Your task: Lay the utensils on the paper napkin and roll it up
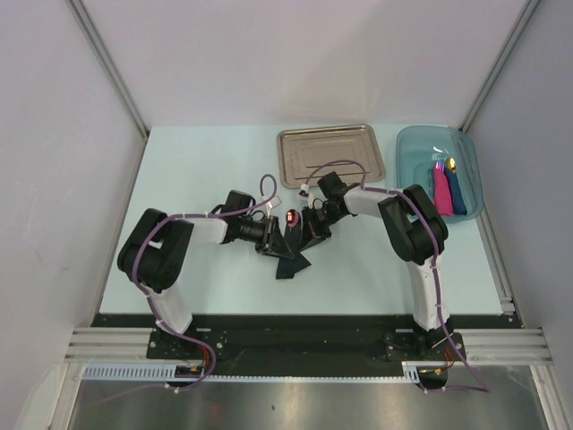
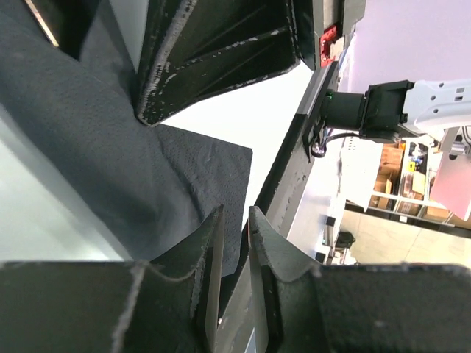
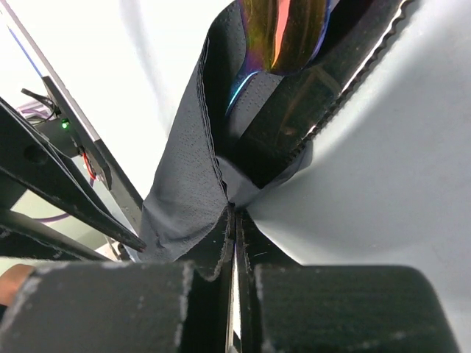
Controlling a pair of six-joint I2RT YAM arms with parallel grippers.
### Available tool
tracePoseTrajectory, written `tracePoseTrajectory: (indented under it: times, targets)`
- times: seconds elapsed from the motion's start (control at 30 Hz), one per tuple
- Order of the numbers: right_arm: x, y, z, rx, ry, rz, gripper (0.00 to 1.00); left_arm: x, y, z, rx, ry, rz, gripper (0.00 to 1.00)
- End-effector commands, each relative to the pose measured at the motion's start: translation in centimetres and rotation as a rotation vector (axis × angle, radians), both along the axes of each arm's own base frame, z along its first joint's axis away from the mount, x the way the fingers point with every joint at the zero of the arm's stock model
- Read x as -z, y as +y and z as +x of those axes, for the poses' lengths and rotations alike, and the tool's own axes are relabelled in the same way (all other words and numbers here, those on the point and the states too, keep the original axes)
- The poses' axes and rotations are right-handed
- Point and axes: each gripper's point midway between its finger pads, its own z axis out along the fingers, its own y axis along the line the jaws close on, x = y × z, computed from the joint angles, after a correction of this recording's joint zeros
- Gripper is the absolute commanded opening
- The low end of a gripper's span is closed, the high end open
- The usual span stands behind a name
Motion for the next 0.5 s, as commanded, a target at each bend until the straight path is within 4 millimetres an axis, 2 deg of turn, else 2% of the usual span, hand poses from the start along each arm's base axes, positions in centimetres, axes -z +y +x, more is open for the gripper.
tracePoseTrajectory:
  times: [0.0,0.13,0.17,0.27,0.33,0.37,0.4,0.47]
  targets:
    - [3.3,-1.2,-0.2,-0.011,-0.025,-0.11,0.0,-0.2,-1.1,-0.7,0.054,-0.033,-0.012,0.24]
    - [3.0,-1.1,-0.1,0.001,-0.022,-0.106,0.0,2.6,-0.7,-1.9,0.075,0.015,0.045,0.21]
    - [2.7,-1.1,0.1,0.005,-0.024,-0.102,0.0,4.0,-0.2,-2.4,0.075,0.063,0.08,0.2]
    - [0.8,-0.6,0.5,0.036,-0.024,-0.057,0.04,6.3,0.7,-2.9,0.056,0.153,0.135,0.16]
    - [-0.1,-0.7,0.7,0.064,-0.011,-0.029,0.11,6.9,0.9,-2.8,0.043,0.169,0.147,0.13]
    - [-1.1,-0.6,0.9,0.087,-0.01,-0.014,0.15,7.1,0.9,-2.7,0.039,0.17,0.152,0.12]
    - [-1.3,-0.7,0.7,0.098,0.002,-0.006,0.22,7.2,1.0,-2.7,0.04,0.17,0.155,0.12]
    - [-2.1,-0.5,0.9,0.121,-0.004,0.006,0.31,7.2,1.0,-2.5,0.041,0.161,0.155,0.11]
